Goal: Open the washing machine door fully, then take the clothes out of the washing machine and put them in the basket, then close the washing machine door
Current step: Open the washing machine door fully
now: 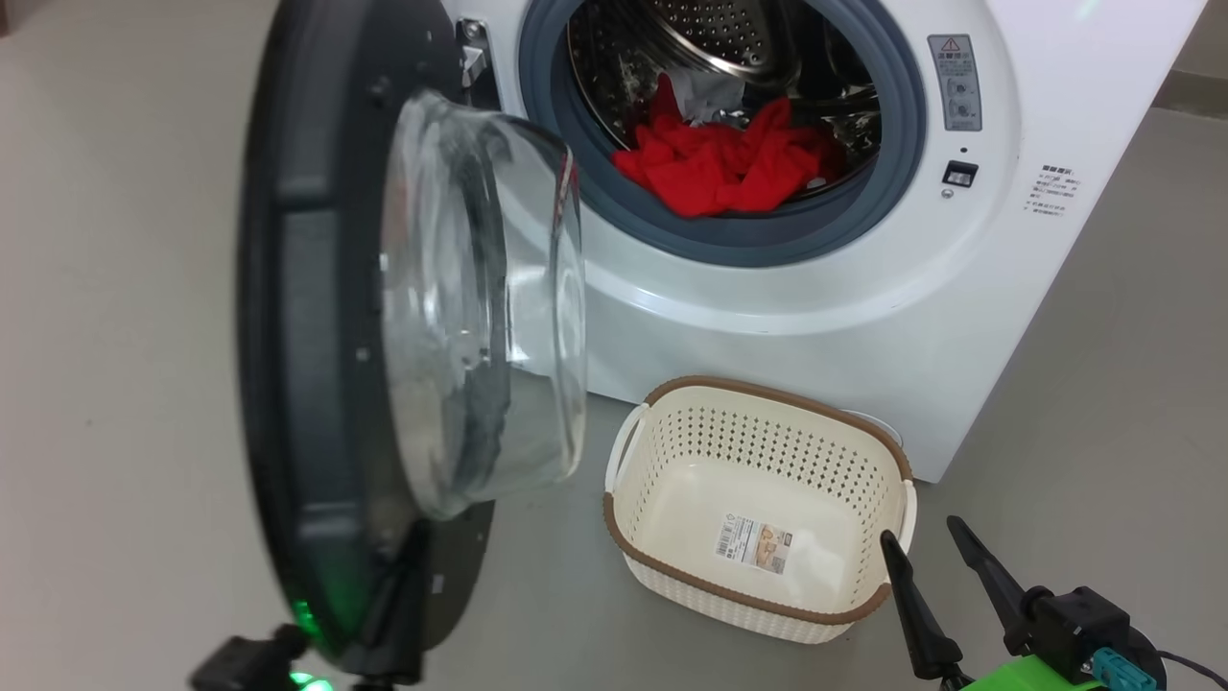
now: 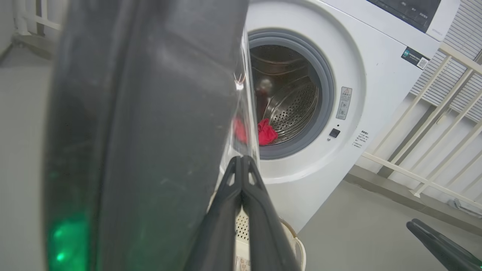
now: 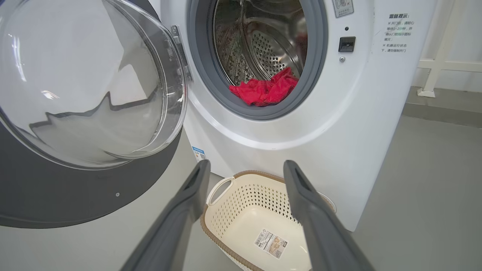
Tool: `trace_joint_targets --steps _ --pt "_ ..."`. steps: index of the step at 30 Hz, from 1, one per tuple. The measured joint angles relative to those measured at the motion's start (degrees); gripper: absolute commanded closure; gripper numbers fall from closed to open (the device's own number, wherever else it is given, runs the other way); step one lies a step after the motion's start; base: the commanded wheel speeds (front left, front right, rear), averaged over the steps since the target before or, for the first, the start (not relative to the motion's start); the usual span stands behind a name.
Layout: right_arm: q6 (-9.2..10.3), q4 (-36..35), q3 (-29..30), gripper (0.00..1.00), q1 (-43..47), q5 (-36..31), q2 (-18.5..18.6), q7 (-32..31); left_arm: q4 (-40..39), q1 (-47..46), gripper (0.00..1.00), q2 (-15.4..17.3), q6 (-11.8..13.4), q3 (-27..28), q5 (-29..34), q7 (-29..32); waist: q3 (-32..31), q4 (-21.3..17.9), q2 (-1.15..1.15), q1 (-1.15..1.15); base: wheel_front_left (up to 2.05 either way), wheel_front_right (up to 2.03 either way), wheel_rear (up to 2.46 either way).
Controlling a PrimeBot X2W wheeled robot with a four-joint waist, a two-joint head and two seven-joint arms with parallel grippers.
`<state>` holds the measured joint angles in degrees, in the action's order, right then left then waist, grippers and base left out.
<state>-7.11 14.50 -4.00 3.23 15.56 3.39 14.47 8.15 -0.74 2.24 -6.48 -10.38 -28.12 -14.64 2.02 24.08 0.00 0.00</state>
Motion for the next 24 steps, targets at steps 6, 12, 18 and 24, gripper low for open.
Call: trace_joint_targets --steps 6,12,18,24 --pt "0.0 -0.12 -0.14 0.0 -0.13 0.0 0.0 0.0 -0.22 0.55 1.0 -0.15 0.18 8.09 1.05 0.0 0.59 0.09 0.0 0.0 0.0 0.0 0.0" --pt "0.0 -0.25 -0.2 0.0 -0.53 -0.01 0.07 0.0 2.44 -2.11 1.0 -0.49 0.08 18.42 3.44 0.0 1.7 -0.62 0.0 0.0 0.0 0.0 0.0" --pt "0.0 -0.51 -0.09 0.0 -1.23 -0.03 0.27 0.0 3.97 -4.72 1.0 -0.93 -0.13 24.63 6.14 -0.01 2.62 -1.33 0.0 0.0 0.0 0.0 0.0" --pt "0.0 -0.57 -0.02 0.0 -1.39 -0.11 0.56 0.0 7.81 -8.59 1.0 -1.14 -0.7 31.98 9.13 -0.01 3.8 -2.12 0.0 0.0 0.0 0.0 0.0"
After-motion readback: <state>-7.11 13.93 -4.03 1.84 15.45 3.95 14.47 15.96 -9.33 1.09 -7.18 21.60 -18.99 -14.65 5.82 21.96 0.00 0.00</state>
